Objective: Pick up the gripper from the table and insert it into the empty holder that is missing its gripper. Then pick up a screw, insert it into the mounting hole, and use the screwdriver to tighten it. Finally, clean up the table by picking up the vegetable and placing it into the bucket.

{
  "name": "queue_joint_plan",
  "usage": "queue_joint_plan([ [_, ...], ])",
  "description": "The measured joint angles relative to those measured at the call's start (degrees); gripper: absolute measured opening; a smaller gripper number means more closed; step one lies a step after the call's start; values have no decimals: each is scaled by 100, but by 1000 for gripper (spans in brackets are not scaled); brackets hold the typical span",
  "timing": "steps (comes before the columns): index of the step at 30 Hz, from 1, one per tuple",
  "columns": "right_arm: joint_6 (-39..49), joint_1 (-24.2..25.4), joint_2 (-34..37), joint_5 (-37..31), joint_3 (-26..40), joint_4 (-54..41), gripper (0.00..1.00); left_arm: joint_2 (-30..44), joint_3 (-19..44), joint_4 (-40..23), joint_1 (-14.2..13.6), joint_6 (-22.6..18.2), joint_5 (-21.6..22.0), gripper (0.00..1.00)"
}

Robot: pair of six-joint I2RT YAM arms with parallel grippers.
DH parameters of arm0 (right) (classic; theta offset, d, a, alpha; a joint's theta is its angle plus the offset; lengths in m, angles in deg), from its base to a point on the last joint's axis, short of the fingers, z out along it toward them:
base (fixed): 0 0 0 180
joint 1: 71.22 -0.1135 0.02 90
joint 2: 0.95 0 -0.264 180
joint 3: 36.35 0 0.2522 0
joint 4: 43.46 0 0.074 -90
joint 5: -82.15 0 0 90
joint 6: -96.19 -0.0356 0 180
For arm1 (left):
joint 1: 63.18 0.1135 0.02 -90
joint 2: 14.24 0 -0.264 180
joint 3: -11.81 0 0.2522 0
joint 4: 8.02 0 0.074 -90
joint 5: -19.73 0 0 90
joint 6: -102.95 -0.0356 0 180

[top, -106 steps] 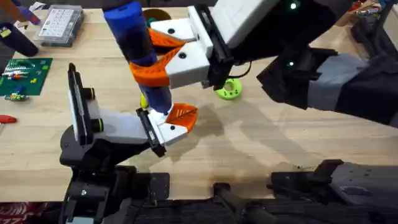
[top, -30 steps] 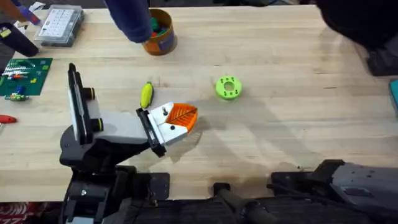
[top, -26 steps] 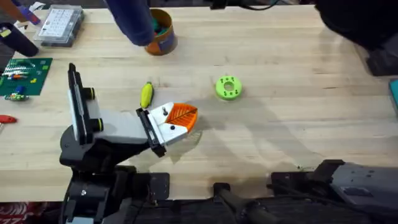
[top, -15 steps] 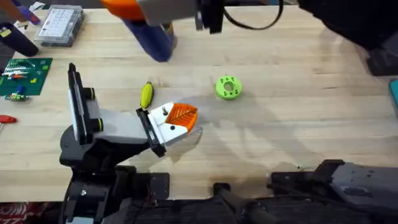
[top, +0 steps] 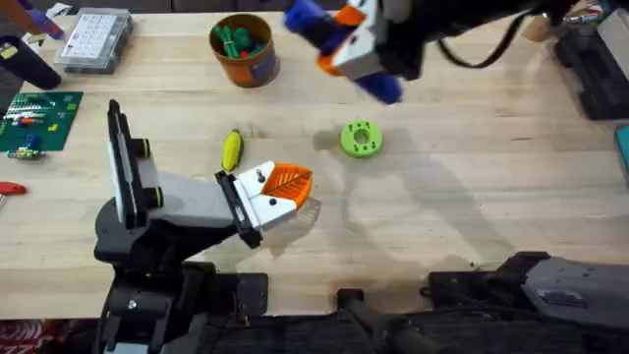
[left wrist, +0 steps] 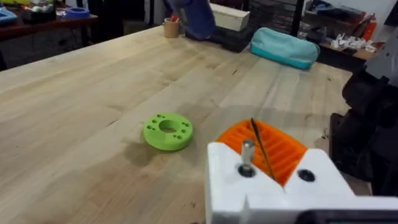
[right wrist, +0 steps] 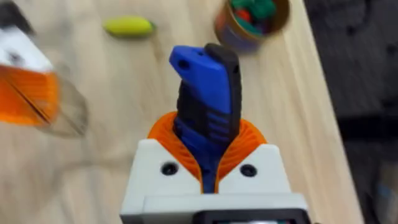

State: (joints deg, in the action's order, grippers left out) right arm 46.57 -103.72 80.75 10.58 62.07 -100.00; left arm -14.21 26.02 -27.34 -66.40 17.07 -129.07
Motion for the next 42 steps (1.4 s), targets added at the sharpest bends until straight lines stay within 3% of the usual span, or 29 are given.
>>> queue_joint_plan([
  [12, 871, 786, 26, -1613, 147, -1547, 70, 0, 0, 0, 0, 0, 0, 12],
  [22, 1053, 1466, 1071, -1979, 158, -2054, 70, 0, 0, 0, 0, 0, 0, 12],
  [35, 1141, 1845, 2354, -1906, 158, -1530, 71, 0, 0, 0, 0, 0, 0, 12],
  [42, 1377, 1997, 2697, -2243, 158, -1231, 66, 0, 0, 0, 0, 0, 0, 12],
])
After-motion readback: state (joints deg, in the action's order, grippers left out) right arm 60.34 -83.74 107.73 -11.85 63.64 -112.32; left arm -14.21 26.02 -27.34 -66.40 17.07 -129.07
